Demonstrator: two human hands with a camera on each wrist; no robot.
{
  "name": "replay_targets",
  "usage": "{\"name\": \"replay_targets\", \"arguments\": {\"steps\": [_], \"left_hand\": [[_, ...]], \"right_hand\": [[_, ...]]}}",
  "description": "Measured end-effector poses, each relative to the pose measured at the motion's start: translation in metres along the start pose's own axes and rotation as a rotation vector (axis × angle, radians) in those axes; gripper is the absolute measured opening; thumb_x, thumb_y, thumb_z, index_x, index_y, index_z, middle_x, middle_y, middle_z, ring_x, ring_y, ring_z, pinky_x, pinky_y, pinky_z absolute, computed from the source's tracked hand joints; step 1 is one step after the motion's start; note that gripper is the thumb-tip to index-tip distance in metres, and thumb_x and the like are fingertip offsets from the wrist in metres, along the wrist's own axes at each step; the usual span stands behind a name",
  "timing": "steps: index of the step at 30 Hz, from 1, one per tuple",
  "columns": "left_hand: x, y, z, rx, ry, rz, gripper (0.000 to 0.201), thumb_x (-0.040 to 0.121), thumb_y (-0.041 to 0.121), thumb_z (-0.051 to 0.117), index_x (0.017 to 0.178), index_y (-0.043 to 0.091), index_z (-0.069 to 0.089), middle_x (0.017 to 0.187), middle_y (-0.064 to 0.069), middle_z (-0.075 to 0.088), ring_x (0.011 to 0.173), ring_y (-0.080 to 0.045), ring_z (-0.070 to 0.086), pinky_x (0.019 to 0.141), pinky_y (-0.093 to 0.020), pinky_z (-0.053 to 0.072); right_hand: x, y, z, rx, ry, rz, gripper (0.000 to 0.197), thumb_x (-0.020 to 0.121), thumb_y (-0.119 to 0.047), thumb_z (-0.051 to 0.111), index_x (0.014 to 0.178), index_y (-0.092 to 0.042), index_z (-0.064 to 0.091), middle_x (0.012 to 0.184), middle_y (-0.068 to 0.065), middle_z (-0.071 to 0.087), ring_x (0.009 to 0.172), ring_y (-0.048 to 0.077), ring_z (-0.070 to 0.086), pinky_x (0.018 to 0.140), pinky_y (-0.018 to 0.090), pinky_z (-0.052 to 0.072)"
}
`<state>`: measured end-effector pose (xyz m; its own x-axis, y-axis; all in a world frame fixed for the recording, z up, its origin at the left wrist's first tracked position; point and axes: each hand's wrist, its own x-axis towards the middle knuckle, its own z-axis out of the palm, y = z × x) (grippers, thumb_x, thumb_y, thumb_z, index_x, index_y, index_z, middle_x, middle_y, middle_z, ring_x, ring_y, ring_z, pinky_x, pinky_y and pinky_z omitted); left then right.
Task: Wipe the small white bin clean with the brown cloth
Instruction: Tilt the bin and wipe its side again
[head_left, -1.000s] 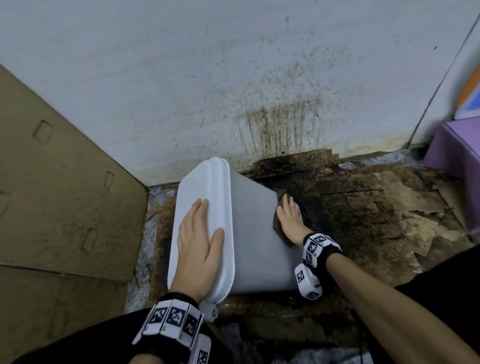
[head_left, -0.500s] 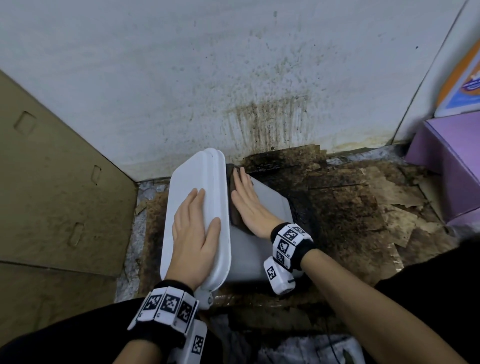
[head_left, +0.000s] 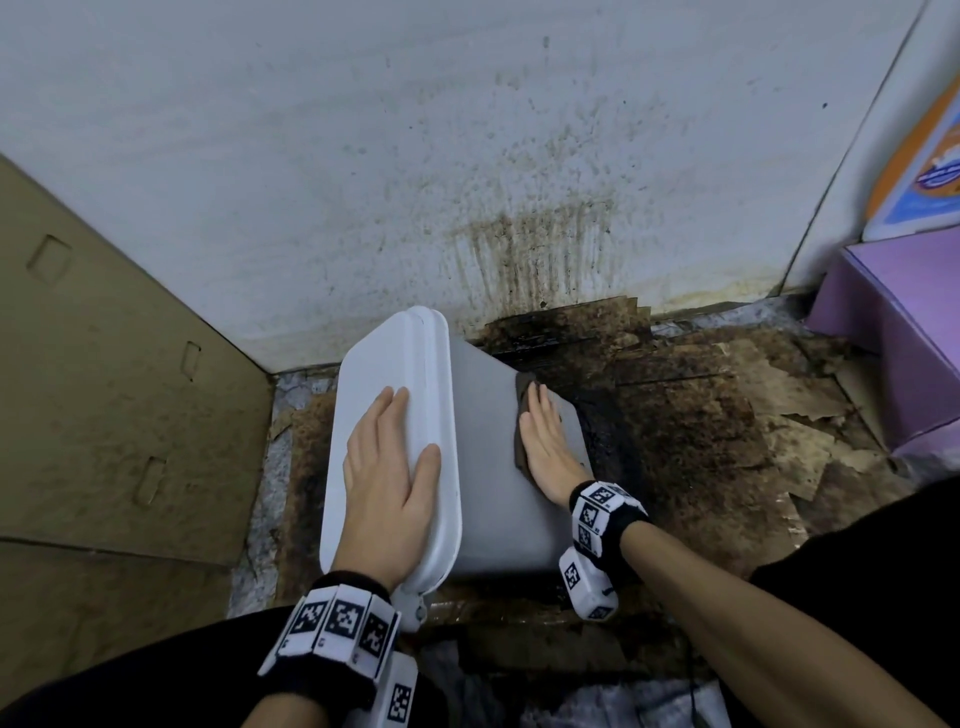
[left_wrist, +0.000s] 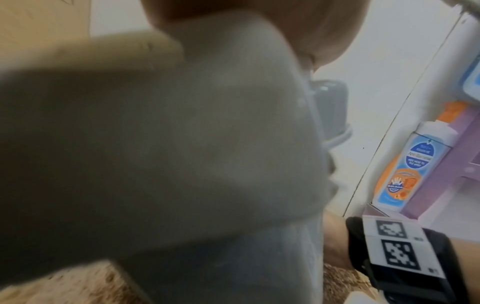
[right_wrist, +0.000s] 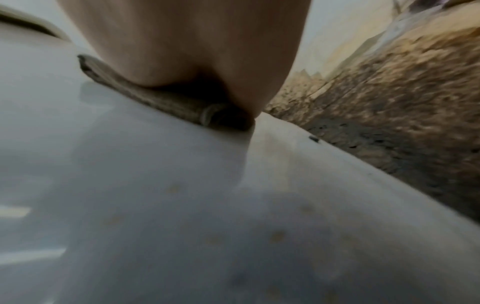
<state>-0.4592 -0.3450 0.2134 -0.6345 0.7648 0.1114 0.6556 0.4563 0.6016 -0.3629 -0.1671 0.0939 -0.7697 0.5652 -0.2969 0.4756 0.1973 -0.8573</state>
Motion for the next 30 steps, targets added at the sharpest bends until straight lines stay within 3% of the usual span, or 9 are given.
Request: {"name": "replay_targets", "arguments": {"steps": [7,12,15,18,21,23,26,28,30], "left_hand": [[-0.001,0.001,0.000,0.006,-0.005,-0.011,0.064,0.098,0.045,0.033,0.157,0.025,0.019,0.164,0.006,0.017,0.150,-0.005,0.009,0.121,-0.024,0.005],[0.000,0.005,0.002,0.001,-0.004,0.003,0.065,0.098,0.045,0.034,0.158,0.024,0.021,0.163,0.006,0.018,0.151,-0.006,0.009,0.121,-0.026,0.007],[0.000,0.005,0.002,-0.012,-0.008,0.011,0.065,0.098,0.047,0.034,0.157,0.023,0.022,0.163,0.007,0.018,0.151,-0.006,0.009,0.122,-0.029,0.008],[-0.001,0.005,0.000,-0.020,-0.010,0.014,0.066,0.097,0.049,0.033,0.157,0.023,0.023,0.163,0.007,0.019,0.150,-0.005,0.009,0.121,-0.027,0.007],[-0.001,0.006,0.000,-0.022,-0.012,0.010,0.064,0.098,0.048,0.034,0.157,0.023,0.023,0.162,0.008,0.019,0.150,-0.005,0.010,0.121,-0.027,0.007],[-0.001,0.007,0.000,-0.018,-0.019,0.005,0.062,0.099,0.044,0.036,0.156,0.023,0.023,0.162,0.008,0.019,0.150,-0.005,0.010,0.121,-0.028,0.007],[-0.001,0.005,-0.001,-0.020,-0.015,-0.005,0.063,0.099,0.044,0.035,0.156,0.023,0.023,0.162,0.008,0.019,0.150,-0.006,0.010,0.121,-0.029,0.008],[-0.002,0.004,-0.002,-0.022,-0.010,-0.014,0.064,0.098,0.045,0.034,0.156,0.023,0.022,0.162,0.007,0.018,0.150,-0.005,0.010,0.121,-0.029,0.007],[-0.001,0.004,-0.002,-0.025,-0.006,-0.018,0.063,0.098,0.043,0.036,0.156,0.023,0.023,0.162,0.007,0.019,0.150,-0.005,0.010,0.120,-0.027,0.007]], "right_hand": [[-0.017,-0.063,0.016,0.068,-0.011,-0.268,0.054,0.110,-0.037,0.014,0.157,-0.031,-0.012,0.163,-0.013,-0.023,0.150,0.006,-0.025,0.121,0.028,-0.014],[-0.009,-0.046,0.012,0.060,-0.002,-0.366,0.056,0.108,-0.045,0.013,0.158,-0.032,-0.009,0.166,-0.013,-0.019,0.151,0.003,-0.020,0.124,0.032,-0.008],[0.001,-0.018,0.004,0.032,0.014,-0.307,0.055,0.109,-0.043,0.014,0.157,-0.034,-0.011,0.165,-0.014,-0.022,0.151,0.001,-0.018,0.125,0.031,-0.006],[0.010,0.012,-0.003,0.021,0.016,-0.123,0.056,0.110,-0.037,0.015,0.158,-0.024,-0.011,0.165,-0.007,-0.022,0.151,0.005,-0.018,0.126,0.033,-0.008],[0.012,0.040,-0.008,0.068,-0.008,0.075,0.055,0.111,-0.030,0.014,0.158,-0.016,-0.011,0.166,0.000,-0.020,0.151,0.008,-0.019,0.116,0.019,-0.014],[0.012,0.053,-0.008,0.066,-0.003,0.150,0.053,0.111,-0.024,0.014,0.158,-0.010,-0.008,0.167,0.004,-0.018,0.152,0.012,-0.019,0.112,0.016,-0.014],[0.013,0.050,-0.003,0.020,0.046,0.153,0.050,0.110,-0.013,0.015,0.156,0.001,0.001,0.167,0.011,-0.010,0.155,0.024,-0.012,0.122,0.027,-0.010],[0.009,0.034,0.003,0.042,0.076,0.153,0.052,0.110,-0.019,0.014,0.157,-0.006,-0.005,0.166,0.004,-0.009,0.155,0.021,-0.012,0.124,0.034,-0.009],[0.000,0.018,0.010,0.062,0.111,0.108,0.052,0.111,-0.024,0.012,0.158,-0.017,-0.008,0.166,-0.003,-0.010,0.153,0.013,-0.014,0.123,0.033,-0.012]]}}
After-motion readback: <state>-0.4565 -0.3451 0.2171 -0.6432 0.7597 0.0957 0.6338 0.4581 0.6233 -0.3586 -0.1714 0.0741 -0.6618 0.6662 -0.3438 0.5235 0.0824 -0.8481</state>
